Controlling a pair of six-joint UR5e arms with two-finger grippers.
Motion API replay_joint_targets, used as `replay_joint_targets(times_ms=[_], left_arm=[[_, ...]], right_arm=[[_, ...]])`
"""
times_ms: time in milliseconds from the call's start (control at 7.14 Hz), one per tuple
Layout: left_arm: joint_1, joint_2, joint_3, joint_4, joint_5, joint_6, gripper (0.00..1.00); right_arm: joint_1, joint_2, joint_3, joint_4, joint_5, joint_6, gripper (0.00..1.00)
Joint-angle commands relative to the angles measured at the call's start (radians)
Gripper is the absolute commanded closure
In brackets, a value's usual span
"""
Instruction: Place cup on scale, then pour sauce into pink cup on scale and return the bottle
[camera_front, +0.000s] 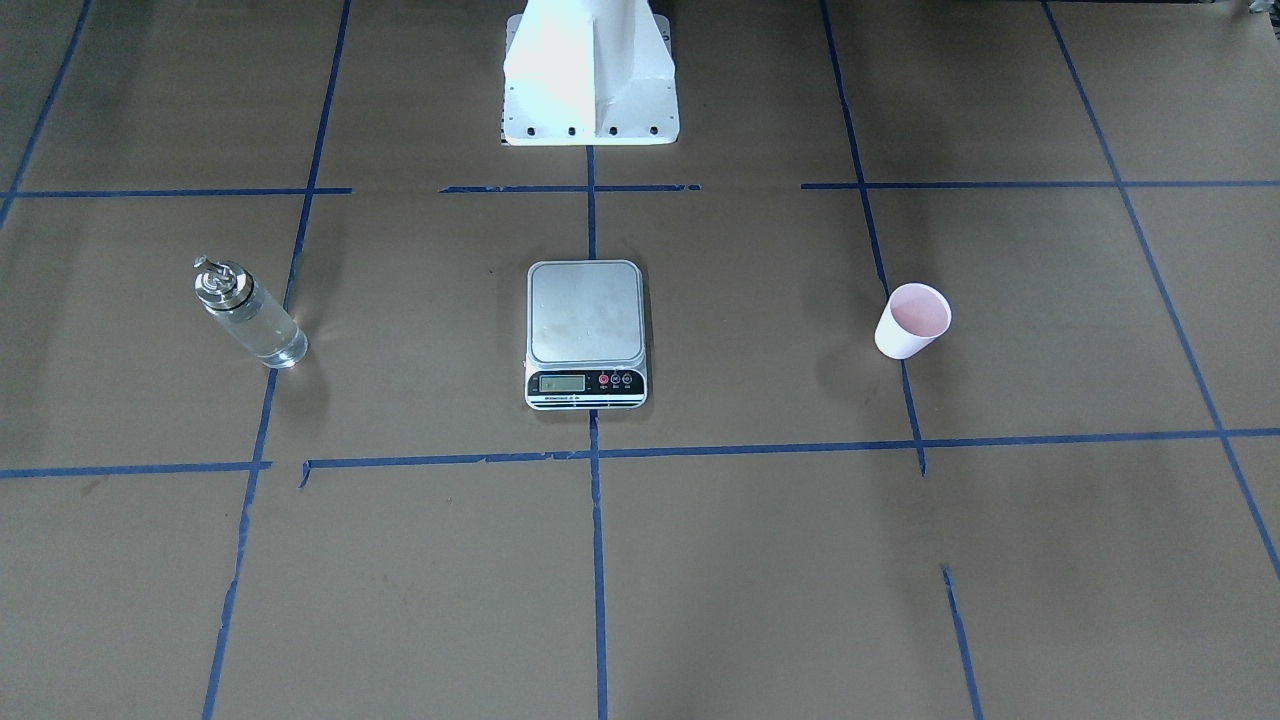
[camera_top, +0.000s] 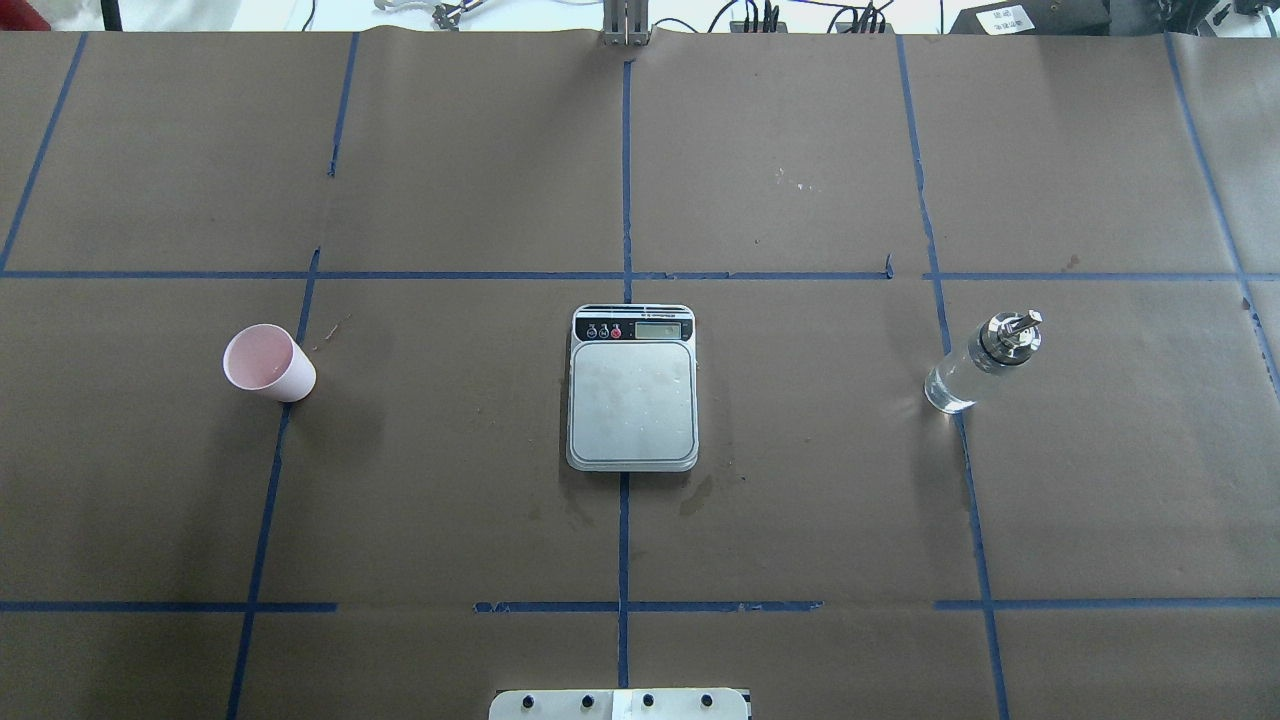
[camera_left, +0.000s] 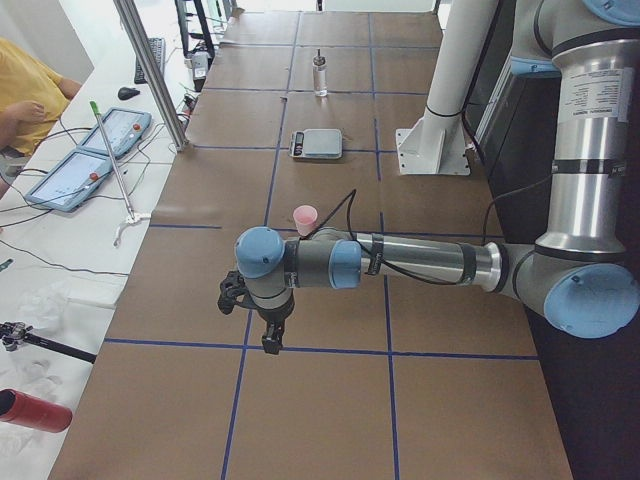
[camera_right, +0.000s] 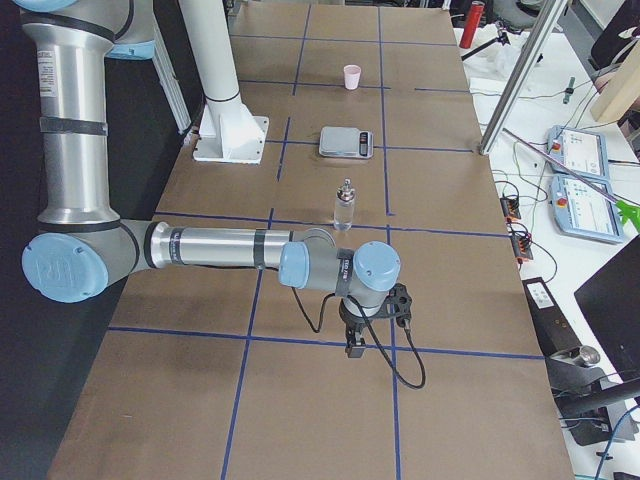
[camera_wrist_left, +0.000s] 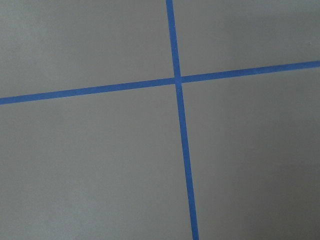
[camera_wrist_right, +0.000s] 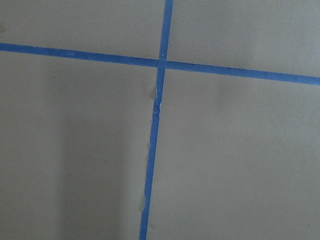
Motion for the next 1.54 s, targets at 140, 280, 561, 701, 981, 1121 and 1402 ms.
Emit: replay_joint_targets(times_ms=[140,280,561,701,981,1121,1402], left_arm=[[0.000,-0.006,-0.015,0.002,0.001,-0.003,0.00],[0.000,-0.003,-0.015,0.002,-0.002,-0.006,0.00],[0.000,0.003,-0.013,-0.002,-0.002,-0.006,0.00],[0.002,0.000,-0.016,-0.006,-0.005,0.000,0.00],[0.003,-0.017,-0.024,-0.009,-0.002,-0.005,0.00],[0.005,-0.017,-0.044,-0.014,-0.011,-0.011,0.00],[0.003,-0.003,-0.064,-0.024,-0.084,-0.005,0.00]], right_arm=[[0.000,0.004,0.002,0.008,0.000,0.002,0.00],[0.000,0.003,-0.002,0.014,0.000,0.002,0.00],[0.000,0.001,-0.008,0.014,0.002,0.002,0.00],[0.000,0.004,-0.005,0.015,0.003,0.003,0.00],[0.000,0.006,0.000,0.058,0.005,0.005,0.00],[0.000,0.006,-0.017,0.096,0.006,0.005,0.00],[0.000,-0.008,-0.044,0.199,0.046,0.005,0.00]])
